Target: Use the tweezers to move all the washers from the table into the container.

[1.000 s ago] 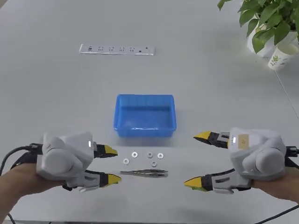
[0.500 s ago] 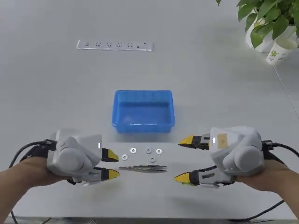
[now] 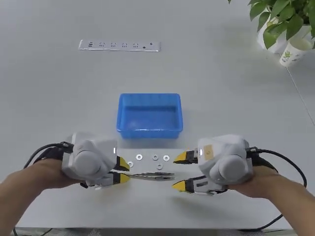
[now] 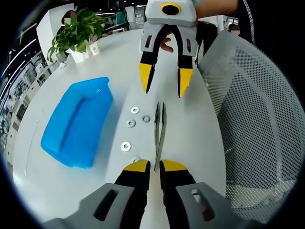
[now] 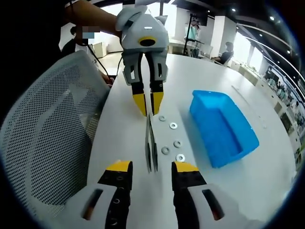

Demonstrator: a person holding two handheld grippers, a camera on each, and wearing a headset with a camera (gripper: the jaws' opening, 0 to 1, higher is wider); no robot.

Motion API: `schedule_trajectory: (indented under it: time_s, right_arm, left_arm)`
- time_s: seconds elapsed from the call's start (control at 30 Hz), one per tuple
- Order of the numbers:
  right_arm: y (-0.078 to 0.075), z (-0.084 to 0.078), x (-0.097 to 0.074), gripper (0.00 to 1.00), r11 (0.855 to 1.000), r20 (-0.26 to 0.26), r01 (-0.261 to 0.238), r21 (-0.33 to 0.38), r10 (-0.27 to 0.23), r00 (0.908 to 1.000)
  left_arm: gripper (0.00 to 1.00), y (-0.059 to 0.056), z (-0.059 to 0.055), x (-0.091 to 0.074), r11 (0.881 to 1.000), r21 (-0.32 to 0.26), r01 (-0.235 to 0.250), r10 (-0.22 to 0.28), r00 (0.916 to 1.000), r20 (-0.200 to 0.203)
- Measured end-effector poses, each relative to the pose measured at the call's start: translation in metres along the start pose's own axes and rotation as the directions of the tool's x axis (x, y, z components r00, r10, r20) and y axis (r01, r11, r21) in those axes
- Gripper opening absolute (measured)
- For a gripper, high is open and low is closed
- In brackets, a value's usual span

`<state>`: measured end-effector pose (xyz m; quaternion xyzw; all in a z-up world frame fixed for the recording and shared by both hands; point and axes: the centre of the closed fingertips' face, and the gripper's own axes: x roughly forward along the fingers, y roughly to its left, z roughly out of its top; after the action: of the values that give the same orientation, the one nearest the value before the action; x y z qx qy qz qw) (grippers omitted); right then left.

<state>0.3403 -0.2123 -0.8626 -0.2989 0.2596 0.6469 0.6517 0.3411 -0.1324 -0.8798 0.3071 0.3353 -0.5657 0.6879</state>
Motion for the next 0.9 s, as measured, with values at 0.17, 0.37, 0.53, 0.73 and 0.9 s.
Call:
schedule_trajectory:
  time_s: [0.17, 0.37, 0.53, 0.73, 0.9]
  right_arm:
    - [0.001, -0.003, 0.005, 0.31, 1.000, -0.015, -0.011, 0.006, 0.011, 0.9998]
    - [0.003, -0.002, 0.009, 0.30, 1.000, -0.016, -0.023, 0.011, 0.023, 0.9996]
    - [0.002, 0.001, 0.012, 0.29, 1.000, -0.015, -0.025, 0.008, 0.025, 0.9996]
    - [0.002, 0.001, 0.014, 0.28, 0.999, -0.024, -0.032, 0.002, 0.032, 0.9992]
    - [0.001, 0.002, 0.014, 0.28, 1.000, -0.020, -0.027, 0.008, 0.027, 0.9994]
  left_arm:
    - [0.11, -0.002, -0.002, 0.003, 1.000, 0.012, 0.014, -0.014, 0.9998, -0.013]
    - [0.07, -0.004, -0.005, 0.006, 0.999, 0.036, 0.026, -0.025, 0.9991, -0.034]
    - [0.06, -0.003, -0.005, 0.007, 0.999, 0.043, 0.030, -0.029, 0.9992, -0.029]
    - [0.06, -0.003, -0.005, 0.007, 0.998, 0.050, 0.029, -0.028, 0.9992, -0.030]
    - [0.05, -0.004, -0.004, 0.005, 0.998, 0.060, 0.032, -0.029, 0.9987, -0.042]
